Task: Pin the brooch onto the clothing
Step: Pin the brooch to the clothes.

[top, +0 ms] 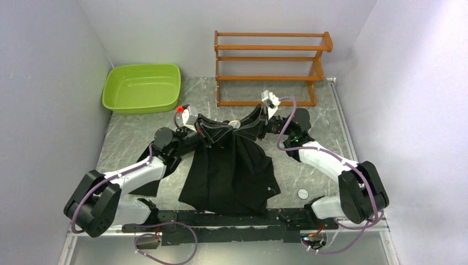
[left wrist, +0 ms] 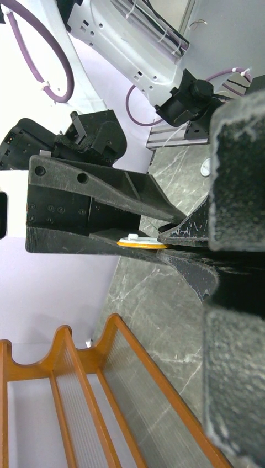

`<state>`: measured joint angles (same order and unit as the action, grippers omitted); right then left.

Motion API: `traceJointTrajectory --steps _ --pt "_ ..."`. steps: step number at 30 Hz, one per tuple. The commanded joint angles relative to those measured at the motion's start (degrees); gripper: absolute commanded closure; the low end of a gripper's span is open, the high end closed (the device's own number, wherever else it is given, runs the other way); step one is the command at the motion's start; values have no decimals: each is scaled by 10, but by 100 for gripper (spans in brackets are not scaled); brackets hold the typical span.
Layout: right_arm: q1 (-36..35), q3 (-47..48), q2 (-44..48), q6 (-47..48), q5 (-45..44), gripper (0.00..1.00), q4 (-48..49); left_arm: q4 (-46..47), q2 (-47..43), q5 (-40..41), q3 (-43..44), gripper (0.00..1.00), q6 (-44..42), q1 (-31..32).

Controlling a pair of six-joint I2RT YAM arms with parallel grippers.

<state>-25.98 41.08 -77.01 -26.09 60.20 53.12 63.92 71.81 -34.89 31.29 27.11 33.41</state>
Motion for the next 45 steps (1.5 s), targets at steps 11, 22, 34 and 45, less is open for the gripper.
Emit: traceJointTrajectory --steps 11,22,34,45 --pt "-7 34 20 19 8 89 0 16 -13 -15 28 97 4 1" --pt "-15 75 34 103 -14 100 -152 -88 -26 -18 54 97 -34 2" --pt "-19 186 -14 156 -77 100 -394 -285 -61 -17 110 97 -139 4" --pt "-18 207 -51 72 -69 100 -381 -273 -100 -16 77 97 -200 10"
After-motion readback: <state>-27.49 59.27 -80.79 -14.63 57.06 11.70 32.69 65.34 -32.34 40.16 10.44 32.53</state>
